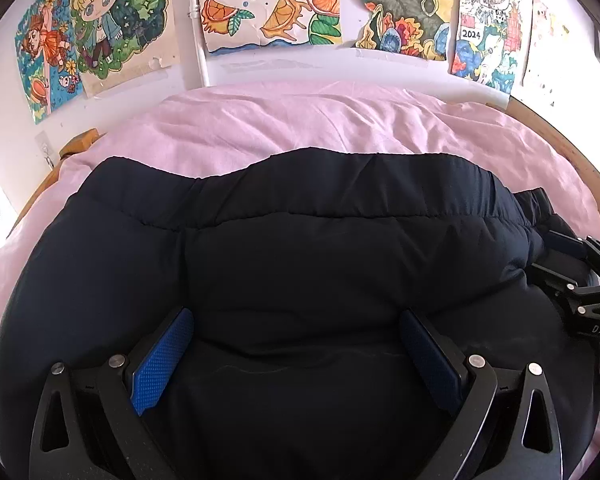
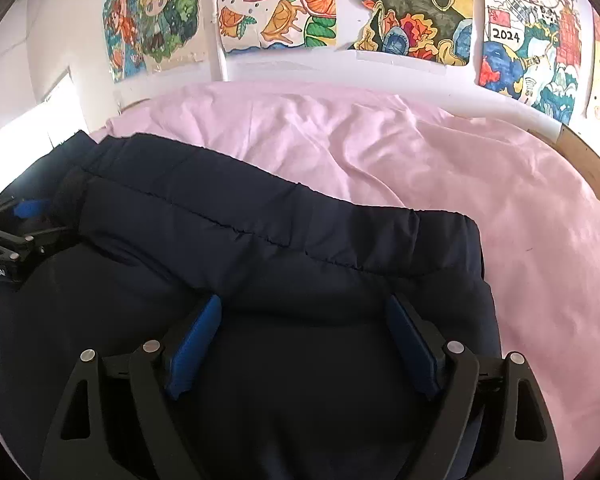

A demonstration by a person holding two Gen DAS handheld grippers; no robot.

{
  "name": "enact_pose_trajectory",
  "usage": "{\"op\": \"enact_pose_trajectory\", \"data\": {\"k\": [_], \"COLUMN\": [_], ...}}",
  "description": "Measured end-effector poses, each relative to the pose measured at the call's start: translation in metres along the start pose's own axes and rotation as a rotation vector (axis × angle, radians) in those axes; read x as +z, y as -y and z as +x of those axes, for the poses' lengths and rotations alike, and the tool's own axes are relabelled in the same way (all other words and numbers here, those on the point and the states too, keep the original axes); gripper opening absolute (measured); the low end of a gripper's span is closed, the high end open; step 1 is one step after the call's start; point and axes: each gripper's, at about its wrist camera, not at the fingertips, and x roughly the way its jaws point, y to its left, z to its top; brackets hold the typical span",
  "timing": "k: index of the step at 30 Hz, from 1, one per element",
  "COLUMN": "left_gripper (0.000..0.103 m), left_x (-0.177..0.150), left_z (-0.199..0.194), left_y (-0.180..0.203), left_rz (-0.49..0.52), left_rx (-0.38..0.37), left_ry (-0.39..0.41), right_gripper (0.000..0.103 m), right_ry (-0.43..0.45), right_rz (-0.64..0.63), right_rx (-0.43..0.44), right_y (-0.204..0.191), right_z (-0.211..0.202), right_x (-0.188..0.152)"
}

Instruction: Fold large clothes

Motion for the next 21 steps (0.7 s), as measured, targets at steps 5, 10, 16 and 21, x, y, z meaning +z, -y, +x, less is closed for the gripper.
{"op": "enact_pose_trajectory", "data": {"k": [5, 10, 16, 21], "left_gripper": [0.103, 0.103, 0.103, 0.103], "left_x": [-0.001, -0.002, -0.003, -0.01], "left_z": [0.0, -0.006, -0.049, -0.103], "left_y": [0.0, -0.003, -0.014, -0.033], "left_rz": [-0.001, -0.015, -0.041, -0.018], "left_rx": [-0.002, -0.026, -0.106, -0.106], "left_ry": [0.003, 0.004, 0.076, 0.145], "right_gripper": [0.084, 0.088, 0.098, 0.101], "right_ry": [0.008, 0.002, 0.05, 0.069], "right_rz": [0.022, 0.041, 0.101, 0.235], "right_rx": [0.02, 0.04, 0.143, 0.201], "right_y": [0.002, 0.004, 0.024, 0.068], "right_z": [-0.001, -0.004, -0.051, -0.079], "right_x": [-0.002, -0.004, -0.019, -0.051]}}
